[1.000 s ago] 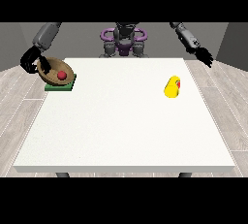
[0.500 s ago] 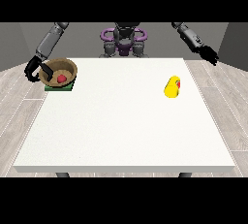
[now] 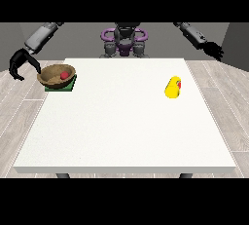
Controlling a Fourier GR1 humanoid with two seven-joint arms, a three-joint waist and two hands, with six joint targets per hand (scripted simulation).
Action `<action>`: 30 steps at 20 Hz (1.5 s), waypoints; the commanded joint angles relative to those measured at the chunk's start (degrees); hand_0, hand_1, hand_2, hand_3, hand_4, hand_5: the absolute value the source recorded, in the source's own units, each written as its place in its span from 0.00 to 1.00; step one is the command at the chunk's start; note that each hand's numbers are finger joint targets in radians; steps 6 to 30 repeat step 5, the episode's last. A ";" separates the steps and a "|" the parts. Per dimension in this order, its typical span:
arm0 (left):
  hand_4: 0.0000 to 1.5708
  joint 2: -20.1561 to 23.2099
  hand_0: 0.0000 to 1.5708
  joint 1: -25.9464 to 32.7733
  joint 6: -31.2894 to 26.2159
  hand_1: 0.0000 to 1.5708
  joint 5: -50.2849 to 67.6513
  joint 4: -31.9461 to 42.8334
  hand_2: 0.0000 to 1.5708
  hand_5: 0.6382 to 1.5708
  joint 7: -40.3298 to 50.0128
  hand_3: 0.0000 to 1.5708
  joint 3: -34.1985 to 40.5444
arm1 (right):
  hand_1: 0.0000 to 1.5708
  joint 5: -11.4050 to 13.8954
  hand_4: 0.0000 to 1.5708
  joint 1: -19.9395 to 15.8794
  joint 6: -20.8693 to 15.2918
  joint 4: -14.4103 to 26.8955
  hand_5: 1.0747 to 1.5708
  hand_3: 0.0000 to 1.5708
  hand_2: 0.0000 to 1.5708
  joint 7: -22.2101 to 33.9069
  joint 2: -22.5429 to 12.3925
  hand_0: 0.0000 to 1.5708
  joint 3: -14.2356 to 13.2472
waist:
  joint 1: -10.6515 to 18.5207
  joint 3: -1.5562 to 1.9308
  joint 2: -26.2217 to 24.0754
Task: Pick the cup and pour the ball into the bowl, then pick the bowl and place it on the pad
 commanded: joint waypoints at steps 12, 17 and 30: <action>0.56 -1.36 0.00 1.01 0.22 0.00 -1.97 4.67 0.00 0.62 2.22 0.00 -2.34 | 0.00 -3.36 0.32 -3.81 6.69 -3.65 0.60 0.24 0.07 0.33 5.15 0.00 -0.19 | -1.53 -0.17 -8.71; 0.56 -1.36 0.00 1.01 0.22 0.00 -1.97 4.67 0.00 0.62 2.22 0.00 -2.34 | 0.00 -3.36 0.32 -3.81 6.69 -3.65 0.60 0.24 0.07 0.33 5.15 0.00 -0.19 | -1.53 -0.17 -8.71; 0.56 -1.36 0.00 1.01 0.22 0.00 -1.97 4.67 0.00 0.62 2.22 0.00 -2.34 | 0.00 -3.36 0.32 -3.81 6.69 -3.65 0.60 0.24 0.07 0.33 5.15 0.00 -0.19 | -1.53 -0.17 -8.71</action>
